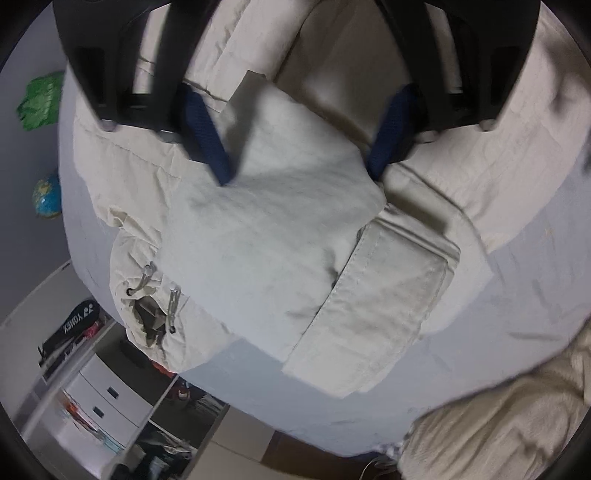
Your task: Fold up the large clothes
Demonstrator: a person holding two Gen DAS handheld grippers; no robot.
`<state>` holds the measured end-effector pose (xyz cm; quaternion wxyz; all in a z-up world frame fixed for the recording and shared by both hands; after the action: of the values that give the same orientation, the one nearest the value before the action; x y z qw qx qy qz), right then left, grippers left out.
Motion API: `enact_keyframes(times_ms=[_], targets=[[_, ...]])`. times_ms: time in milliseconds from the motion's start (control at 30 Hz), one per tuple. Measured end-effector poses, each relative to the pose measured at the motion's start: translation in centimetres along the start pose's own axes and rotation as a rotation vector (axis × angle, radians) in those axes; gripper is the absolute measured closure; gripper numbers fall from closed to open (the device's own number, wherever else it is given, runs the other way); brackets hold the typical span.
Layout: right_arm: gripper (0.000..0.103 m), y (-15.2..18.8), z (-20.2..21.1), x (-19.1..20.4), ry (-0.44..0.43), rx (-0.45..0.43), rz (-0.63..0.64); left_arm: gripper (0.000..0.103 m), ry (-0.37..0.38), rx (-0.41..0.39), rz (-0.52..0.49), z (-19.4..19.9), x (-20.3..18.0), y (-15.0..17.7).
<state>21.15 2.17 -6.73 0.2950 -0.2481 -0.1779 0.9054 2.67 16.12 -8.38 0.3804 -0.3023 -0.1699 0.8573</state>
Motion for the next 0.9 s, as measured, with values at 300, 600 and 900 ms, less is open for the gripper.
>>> enact_keyframes(times_ms=[300, 600, 900], targets=[[0.081, 1.6, 3.1, -7.9, -0.084, -0.115, -0.299, 0.007, -0.005, 0.0, -0.003, 0.0, 0.1, 0.0], [0.08, 12.4, 1.5, -19.1, -0.169, -0.057, -0.857, 0.007, -0.014, 0.005, -0.014, 0.0, 0.1, 0.1], [0.08, 22.9, 0.6, -21.8, -0.207, -0.002, -1.03, 0.007, -0.048, 0.082, -0.033, -1.2, -0.2, 0.5]])
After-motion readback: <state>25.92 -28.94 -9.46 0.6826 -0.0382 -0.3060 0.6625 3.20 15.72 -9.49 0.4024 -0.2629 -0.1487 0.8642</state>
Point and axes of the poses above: each gripper's, at about its wrist camera, not at the fingertips, and z roughly against the way its jaws point, x to its left, y to its underside, the point moved 6 cm from there along -z, roughly the way its jaws point, and after that the axes turned 8 degrees about z, right-handed, at the moved point
